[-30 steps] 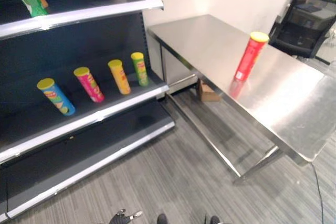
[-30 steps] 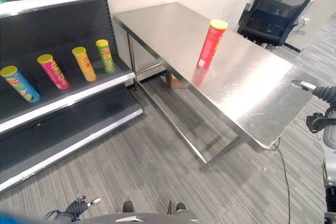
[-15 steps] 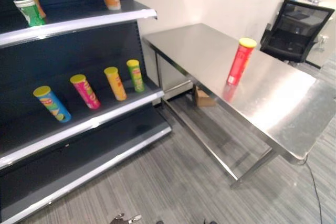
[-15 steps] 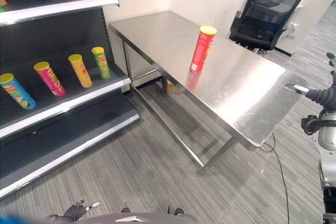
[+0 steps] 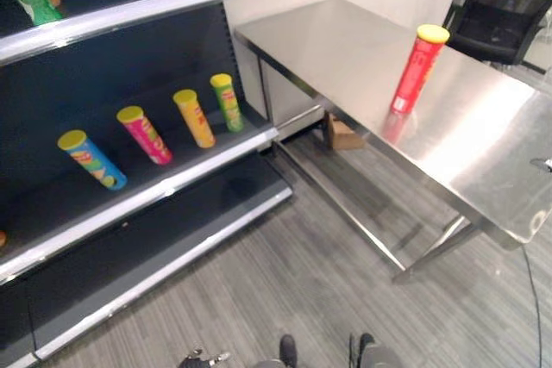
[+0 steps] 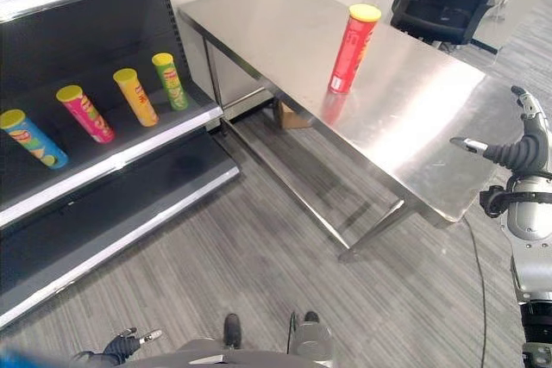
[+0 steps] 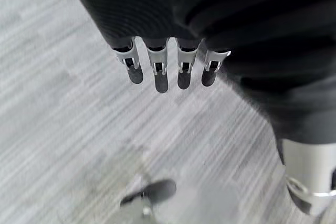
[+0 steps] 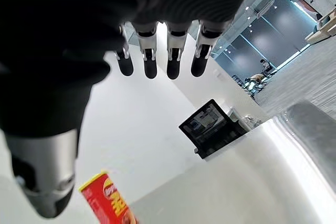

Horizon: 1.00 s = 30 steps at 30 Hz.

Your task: Put the goods on the table back onto the shelves and tidy them up.

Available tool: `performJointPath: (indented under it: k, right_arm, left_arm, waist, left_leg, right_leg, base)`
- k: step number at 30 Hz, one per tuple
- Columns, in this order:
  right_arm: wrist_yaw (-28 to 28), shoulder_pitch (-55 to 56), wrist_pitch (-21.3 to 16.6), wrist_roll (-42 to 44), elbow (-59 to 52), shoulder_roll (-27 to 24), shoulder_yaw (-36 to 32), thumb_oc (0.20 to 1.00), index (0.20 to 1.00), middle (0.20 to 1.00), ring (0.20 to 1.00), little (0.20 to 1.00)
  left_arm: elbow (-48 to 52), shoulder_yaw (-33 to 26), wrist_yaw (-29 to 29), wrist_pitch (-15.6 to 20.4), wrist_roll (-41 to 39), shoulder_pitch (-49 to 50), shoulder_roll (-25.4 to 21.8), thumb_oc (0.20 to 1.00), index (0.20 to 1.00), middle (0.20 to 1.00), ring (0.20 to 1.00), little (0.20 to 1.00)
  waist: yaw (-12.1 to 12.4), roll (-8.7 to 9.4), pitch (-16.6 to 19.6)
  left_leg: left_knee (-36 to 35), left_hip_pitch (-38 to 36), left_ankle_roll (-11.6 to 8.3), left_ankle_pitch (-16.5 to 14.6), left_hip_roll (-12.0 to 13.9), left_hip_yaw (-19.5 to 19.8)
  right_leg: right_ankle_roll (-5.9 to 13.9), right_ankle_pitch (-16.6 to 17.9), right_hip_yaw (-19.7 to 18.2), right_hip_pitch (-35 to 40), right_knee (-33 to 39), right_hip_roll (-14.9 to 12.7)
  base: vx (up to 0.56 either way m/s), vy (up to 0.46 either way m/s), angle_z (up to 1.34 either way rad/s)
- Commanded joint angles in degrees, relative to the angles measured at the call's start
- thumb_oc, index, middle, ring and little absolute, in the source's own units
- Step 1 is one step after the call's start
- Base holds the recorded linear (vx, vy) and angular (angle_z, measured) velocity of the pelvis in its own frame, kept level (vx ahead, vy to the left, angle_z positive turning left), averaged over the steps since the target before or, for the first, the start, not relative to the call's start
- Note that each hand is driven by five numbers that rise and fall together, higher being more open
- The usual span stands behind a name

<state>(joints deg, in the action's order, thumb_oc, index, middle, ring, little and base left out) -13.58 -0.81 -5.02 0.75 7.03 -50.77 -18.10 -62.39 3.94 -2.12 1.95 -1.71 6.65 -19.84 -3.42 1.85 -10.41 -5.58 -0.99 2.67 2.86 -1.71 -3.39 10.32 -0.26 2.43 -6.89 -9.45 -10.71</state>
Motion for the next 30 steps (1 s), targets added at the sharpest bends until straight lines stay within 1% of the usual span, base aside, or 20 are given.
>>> performJointPath:
  k: [1, 3, 5, 7, 8, 10, 11, 13, 14, 16, 18, 20, 22, 24, 25, 26, 27, 28, 29, 30]
  right_arm:
    - [-2.47, -3.11, -1.49, -0.31, -1.16, -4.99, -7.38, 1.000, 1.000, 1.000, 1.000, 1.000]
    - [-3.40, -1.92, -1.71, 0.11, -0.93, -5.28, -9.19, 1.000, 1.000, 1.000, 1.000, 1.000]
    - [-3.57, -0.32, -1.87, 0.19, -1.75, -6.06, -11.04, 1.000, 1.000, 1.000, 1.000, 1.000]
    - [-3.78, 0.93, -2.17, 0.51, -2.47, -6.39, -12.71, 1.000, 1.000, 1.000, 1.000, 1.000]
    - [-3.43, 1.41, -2.74, 0.69, -3.90, -6.94, -14.14, 1.000, 1.000, 1.000, 1.000, 1.000]
    - [-3.28, 2.17, -2.59, 1.10, -4.40, -7.22, -15.22, 1.000, 1.000, 1.000, 1.000, 1.000]
    - [-2.90, 2.65, -3.56, 3.04, -5.48, -8.26, -16.84, 1.000, 1.000, 1.000, 1.000, 1.000]
    - [-2.80, 2.74, -3.83, 4.03, -5.78, -8.53, -17.30, 1.000, 1.000, 1.000, 1.000, 1.000]
    - [-2.26, 2.54, -4.78, 6.40, -6.55, -8.51, -17.86, 1.000, 1.000, 1.000, 1.000, 1.000]
    - [-2.00, 2.51, -5.26, 7.35, -6.97, -8.57, -18.07, 1.000, 1.000, 1.000, 1.000, 1.000]
    - [-1.37, 1.82, -6.52, 10.01, -8.31, -8.64, -18.35, 1.000, 1.000, 1.000, 1.000, 1.000]
    - [-1.04, 1.49, -6.97, 11.35, -9.13, -8.71, -18.61, 1.000, 1.000, 1.000, 1.000, 1.000]
    - [-0.37, 0.55, -7.43, 13.58, -9.84, -9.56, -18.07, 1.000, 1.000, 1.000, 1.000, 1.000]
    - [-0.48, 0.06, -7.14, 13.35, -9.23, -10.11, -17.48, 1.000, 1.000, 1.000, 1.000, 1.000]
    - [0.28, 0.46, -6.56, 13.53, -9.38, -11.17, -17.15, 1.000, 1.000, 1.000, 1.000, 1.000]
    - [0.34, 0.45, -6.54, 13.26, -9.49, -11.57, -17.14, 1.000, 1.000, 1.000, 1.000, 1.000]
    - [0.16, 0.52, -6.55, 12.92, -9.67, -11.92, -17.16, 1.000, 1.000, 1.000, 1.000, 1.000]
    - [0.15, 0.17, -6.74, 12.89, -10.00, -11.93, -16.97, 1.000, 1.000, 1.000, 1.000, 1.000]
    - [0.01, -0.03, -6.83, 12.68, -10.03, -12.04, -16.82, 1.000, 1.000, 1.000, 1.000, 1.000]
    - [-0.01, -0.05, -6.84, 12.66, -10.00, -12.08, -16.77, 1.000, 1.000, 1.000, 1.000, 1.000]
  left_arm:
    - [3.23, -0.01, 0.28, 0.52, -1.68, -2.41, -1.77, 1.000, 1.000, 1.000, 1.000, 1.000]
    - [3.97, 0.33, 0.29, 0.58, -1.59, -2.92, -1.86, 1.000, 1.000, 1.000, 1.000, 1.000]
    - [5.60, 0.67, 0.64, 0.64, -1.90, -3.41, -1.93, 1.000, 1.000, 1.000, 1.000, 1.000]
    - [6.33, 1.22, 0.60, 0.79, -1.69, -3.68, -2.03, 1.000, 1.000, 1.000, 1.000, 1.000]
    - [6.54, 1.22, 0.39, 0.84, -1.40, -3.77, -1.68, 1.000, 1.000, 1.000, 1.000, 1.000]
    - [6.41, 1.57, 0.40, 0.82, -1.32, -3.73, -1.44, 1.000, 1.000, 1.000, 1.000, 1.000]
    - [7.30, 1.97, 0.49, 0.91, -2.05, -4.19, -1.09, 1.000, 1.000, 1.000, 1.000, 1.000]
    - [7.74, 2.33, 0.65, 0.96, -2.34, -4.40, -0.82, 1.000, 1.000, 1.000, 1.000, 1.000]
    - [8.21, 2.88, 1.14, 0.96, -2.74, -4.70, -0.42, 1.000, 1.000, 1.000, 1.000, 1.000]
    - [7.95, 3.13, 1.27, 0.95, -2.88, -4.93, -0.16, 1.000, 1.000, 1.000, 1.000, 1.000]
    - [7.78, 3.37, 1.52, 0.82, -3.17, -4.99, 0.12, 1.000, 1.000, 1.000, 1.000, 1.000]
    - [7.90, 3.25, 1.90, 0.66, -3.18, -4.59, -0.02, 1.000, 1.000, 1.000, 1.000, 1.000]
    - [7.85, 2.56, 1.79, 0.39, -3.78, -3.82, -0.17, 1.000, 1.000, 1.000, 1.000, 1.000]
    - [7.71, 2.05, 1.59, 0.23, -3.79, -3.52, -0.39, 1.000, 1.000, 1.000, 1.000, 1.000]
    - [6.41, 0.87, 1.40, 0.18, -4.84, -3.13, -0.28, 1.000, 1.000, 1.000, 1.000, 1.000]
    - [6.26, 0.57, 1.49, 0.19, -5.23, -2.92, -0.23, 1.000, 1.000, 1.000, 1.000, 1.000]
    - [5.94, 0.31, 1.54, 0.12, -5.44, -2.39, -0.12, 1.000, 1.000, 1.000, 1.000, 1.000]
    - [5.47, 0.22, 1.54, 0.10, -5.24, -2.05, -0.14, 1.000, 1.000, 1.000, 1.000, 1.000]
    - [4.87, 0.17, 1.46, 0.06, -5.06, -1.81, -0.19, 1.000, 1.000, 1.000, 1.000, 1.000]
    - [4.81, 0.18, 1.45, 0.10, -5.05, -1.81, -0.15, 1.000, 1.000, 1.000, 1.000, 1.000]
  waist:
    - [-0.61, 0.82, -0.84]
    - [-2.24, 0.99, -0.86]
    - [-3.52, 1.29, -0.58]
    - [-3.88, 1.55, -0.14]
    - [-4.59, 1.69, 1.23]
    - [-4.88, 1.17, 1.70]
    - [-5.43, 0.40, 2.96]
    - [-5.67, 0.07, 3.54]
    - [-5.92, -0.37, 4.65]
    - [-6.15, -0.68, 4.90]
    - [-6.48, -0.84, 5.04]
    - [-6.21, -0.15, 4.72]
    - [-4.97, 1.04, 3.29]
    - [-4.28, 1.44, 2.54]
    - [-3.43, 2.47, 1.68]
    - [-2.80, 2.87, 1.38]
    - [-2.03, 3.25, 0.93]
    - [-1.30, 3.46, 0.67]
    - [-0.80, 3.48, 0.56]
    - [-0.86, 3.65, 0.72]
  left_leg:
    - [7.27, -5.21, -3.21, -14.78, -1.06, 6.41]
    - [7.50, -7.72, -3.61, -16.42, -1.24, 7.90]
    - [7.75, -9.81, -4.15, -17.68, -1.12, 9.50]
    - [8.20, -10.44, -4.23, -18.60, -1.23, 10.35]
    - [8.89, -11.99, -4.62, -19.52, 0.00, 10.54]
    - [9.66, -12.22, -5.19, -19.47, 1.11, 10.53]
    - [12.43, -12.06, -6.66, -16.89, 2.67, 10.45]
    - [13.41, -11.92, -7.29, -15.75, 3.42, 10.60]
    - [15.48, -11.52, -8.42, -12.90, 4.57, 10.90]
    - [16.96, -11.04, -9.16, -11.56, 5.04, 11.26]
    - [23.70, -8.87, -11.34, -6.08, 6.05, 10.90]
    - [32.02, -5.20, -12.02, -1.95, 6.39, 9.58]
    - [41.92, -0.65, -10.53, 0.42, 5.88, 6.93]
    - [44.66, 1.41, -9.82, -1.03, 5.91, 5.84]
    - [42.98, 5.33, -8.59, -3.80, 6.26, 4.15]
    - [40.98, 7.12, -8.16, -5.65, 6.77, 3.39]
    - [37.30, 8.94, -7.69, -9.13, 7.58, 2.22]
    - [32.35, 10.23, -7.69, -10.23, 7.97, 1.79]
    - [27.11, 11.73, -8.06, -9.00, 8.18, 2.03]
    - [26.11, 11.29, -8.11, -8.58, 7.97, 1.95]
  right_leg:
    - [0.29, 0.59, -3.21, -7.87, 5.10, 5.16]
    - [1.20, 2.94, -2.58, -9.70, 11.01, 6.91]
    - [1.54, 3.94, -2.28, -8.84, 12.86, 7.77]
    - [1.02, 4.31, -2.17, -7.34, 13.23, 7.51]
    - [-0.12, 5.15, -2.87, -6.50, 11.20, 7.93]
    - [-0.47, 4.83, -2.89, -6.25, 10.35, 8.49]
    - [-1.54, 3.90, -2.44, -5.10, 9.24, 9.41]
    - [-2.04, 3.17, -2.08, -4.32, 9.22, 9.90]
    - [-3.14, 1.48, -2.09, -2.59, 9.44, 11.14]
    - [-3.75, 0.65, -1.83, -1.70, 9.61, 11.67]
    - [-5.24, -1.27, -1.71, 0.88, 10.01, 12.74]
    - [-6.52, -2.58, -2.03, 3.45, 10.56, 12.91]
    - [-8.05, -3.76, -2.60, 6.80, 11.18, 13.00]
    - [-8.23, -4.19, -2.81, 7.41, 10.96, 12.86]
    - [-8.07, -4.94, -2.71, 8.43, 10.76, 11.99]
    - [-7.82, -5.38, -2.55, 8.70, 10.65, 11.71]
    - [-7.32, -6.10, -2.24, 9.57, 10.64, 11.08]
    - [-6.97, -6.70, -1.98, 10.08, 10.49, 10.57]
    - [-6.73, -7.06, -1.80, 10.34, 10.45, 10.28]
    - [-6.75, -7.14, -1.78, 10.30, 10.44, 10.09]
  base:
    - [0.37, -0.063, 0.39]
    - [0.37, -0.076, 0.46]
    - [0.29, -0.110, 0.71]
    - [0.24, -0.143, 1.13]
    - [0.32, -0.197, 0.71]
    - [0.32, -0.196, 0.29]
    - [0.30, -0.190, 0.17]
    - [0.28, -0.186, 0.27]
    - [0.19, -0.131, 0.33]
    - [0.21, -0.144, 0.29]
    - [0.23, -0.171, 0.02]
    - [0.20, -0.161, 0.01]
    - [0.23, -0.188, 0.37]
    - [0.13, -0.101, 0.14]
    - [0.13, -0.060, 0.02]
    - [0.22, -0.069, 0.13]
    - [0.19, -0.003, 0.10]
    - [0.18, 0.034, 0.18]
    - [0.11, 0.027, 0.12]
    - [0.24, 0.065, 0.10]
